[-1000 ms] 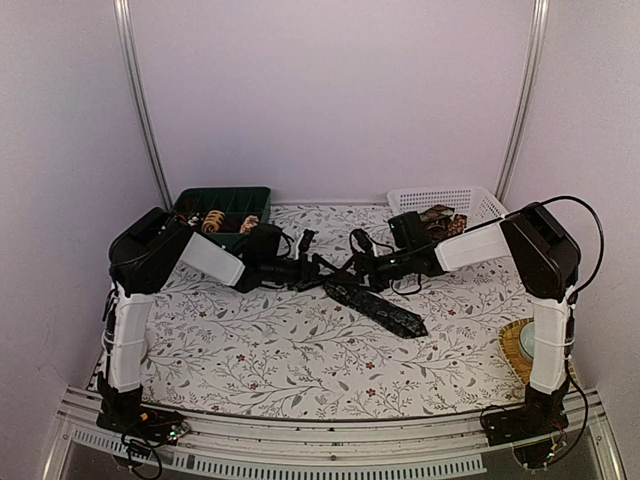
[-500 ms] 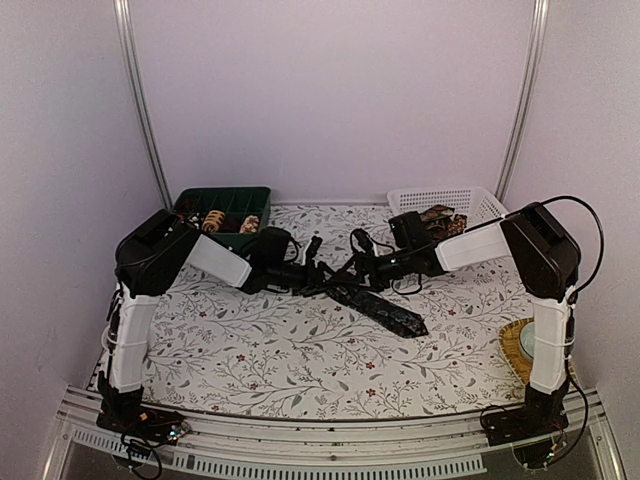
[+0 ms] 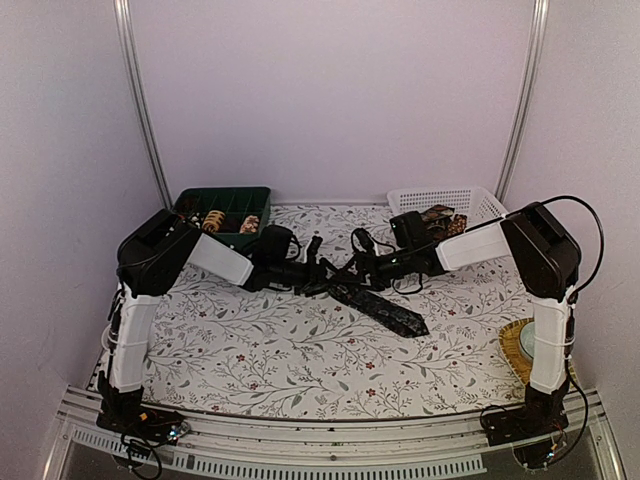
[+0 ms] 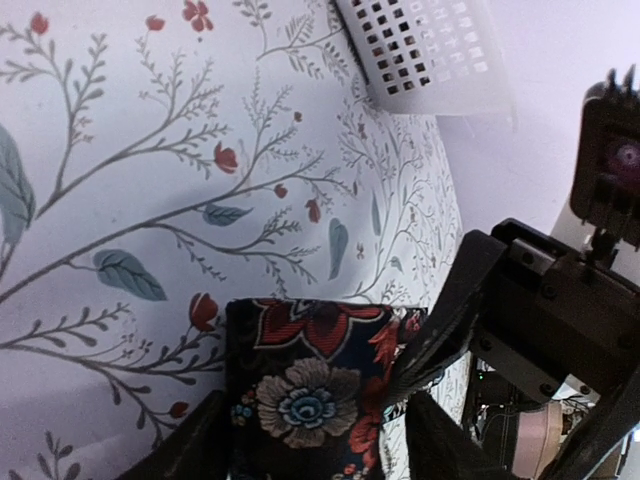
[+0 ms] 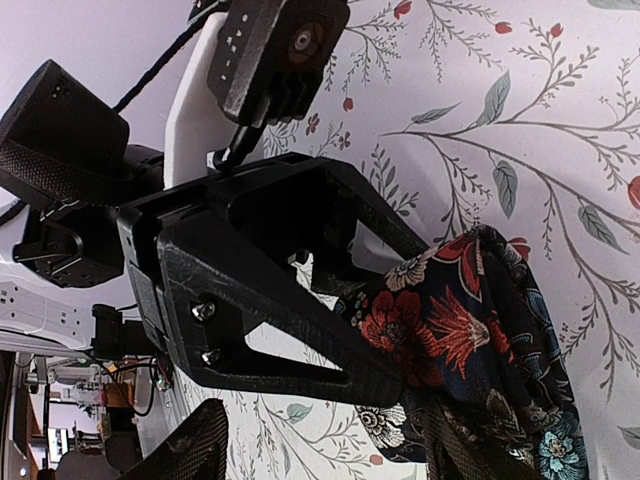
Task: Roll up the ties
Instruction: Roll the tie at the center of the board, then adjust the tie at the center of the board.
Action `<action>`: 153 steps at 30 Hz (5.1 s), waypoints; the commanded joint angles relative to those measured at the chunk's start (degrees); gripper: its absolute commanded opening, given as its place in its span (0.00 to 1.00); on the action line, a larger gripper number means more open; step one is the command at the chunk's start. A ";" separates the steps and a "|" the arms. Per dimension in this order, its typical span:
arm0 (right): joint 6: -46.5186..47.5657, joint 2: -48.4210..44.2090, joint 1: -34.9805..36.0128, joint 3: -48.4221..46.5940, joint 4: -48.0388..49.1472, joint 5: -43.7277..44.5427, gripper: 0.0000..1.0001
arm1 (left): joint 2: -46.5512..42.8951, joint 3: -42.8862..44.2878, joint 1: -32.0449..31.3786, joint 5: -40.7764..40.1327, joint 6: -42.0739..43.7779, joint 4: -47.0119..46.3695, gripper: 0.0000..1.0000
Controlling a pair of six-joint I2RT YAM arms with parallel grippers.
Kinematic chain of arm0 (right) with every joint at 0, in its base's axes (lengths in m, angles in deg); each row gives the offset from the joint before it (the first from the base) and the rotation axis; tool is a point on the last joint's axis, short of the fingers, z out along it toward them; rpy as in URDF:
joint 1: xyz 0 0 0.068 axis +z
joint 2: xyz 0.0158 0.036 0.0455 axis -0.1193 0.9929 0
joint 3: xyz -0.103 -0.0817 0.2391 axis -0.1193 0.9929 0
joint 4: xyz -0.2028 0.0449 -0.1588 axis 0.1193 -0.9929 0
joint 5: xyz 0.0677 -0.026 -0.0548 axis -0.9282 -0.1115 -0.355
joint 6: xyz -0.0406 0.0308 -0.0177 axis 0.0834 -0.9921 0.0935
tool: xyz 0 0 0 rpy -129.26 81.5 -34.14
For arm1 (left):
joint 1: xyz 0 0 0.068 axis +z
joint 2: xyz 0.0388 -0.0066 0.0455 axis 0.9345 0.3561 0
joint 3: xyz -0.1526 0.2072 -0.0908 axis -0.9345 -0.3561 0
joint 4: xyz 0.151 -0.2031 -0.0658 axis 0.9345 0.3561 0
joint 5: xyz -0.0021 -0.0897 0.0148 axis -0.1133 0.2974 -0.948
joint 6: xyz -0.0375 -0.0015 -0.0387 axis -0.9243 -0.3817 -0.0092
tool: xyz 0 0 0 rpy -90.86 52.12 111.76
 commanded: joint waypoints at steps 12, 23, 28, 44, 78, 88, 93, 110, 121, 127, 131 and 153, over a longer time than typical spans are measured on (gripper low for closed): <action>0.90 3.52 -0.14 1.73 -0.82 1.19 0.66 | 1.61 -1.47 -1.27 -9.39 -3.15 2.49 0.66; 0.81 3.23 -0.11 1.91 -0.65 1.11 0.66 | 4.82 0.49 -2.47 -6.47 -2.18 1.82 0.61; 0.81 3.10 -0.14 1.96 -0.71 1.19 0.66 | 5.20 0.62 -2.48 -6.42 -1.23 3.43 0.48; 1.80 -13.97 -1.34 4.99 -4.68 2.69 0.73 | 0.64 2.38 -3.24 -15.82 6.67 15.71 0.20; 4.57 -35.85 -11.52 24.21 -9.07 6.96 0.75 | 6.52 21.15 -30.09 -89.28 52.74 29.66 0.29; 3.20 -38.05 -14.18 24.13 -8.95 5.86 0.75 | 6.24 22.05 -32.17 -81.26 52.72 29.68 0.44; 2.94 -37.77 -14.51 23.75 -8.77 5.50 0.75 | 4.79 21.48 -32.14 -76.59 50.39 29.90 0.50; 2.39 -36.70 -15.18 23.15 -7.92 4.19 0.75 | -4.06 18.18 -29.79 -62.09 42.66 28.61 0.71; 1.75 -33.42 -14.39 22.86 -5.45 3.15 0.73 | -17.33 6.66 -23.13 -45.47 33.08 18.74 0.75; 0.62 -28.46 -9.26 19.22 -3.45 2.67 0.69 | -22.64 -0.05 -17.01 -35.36 25.39 14.03 0.76; -1.01 -24.06 -6.29 17.13 -0.61 1.15 0.68 | -22.37 -4.03 -12.34 -26.86 20.67 10.55 0.78; -3.00 -10.74 -0.61 15.23 4.64 -0.06 0.65 | -4.52 -0.48 -4.84 -7.46 11.34 3.51 0.78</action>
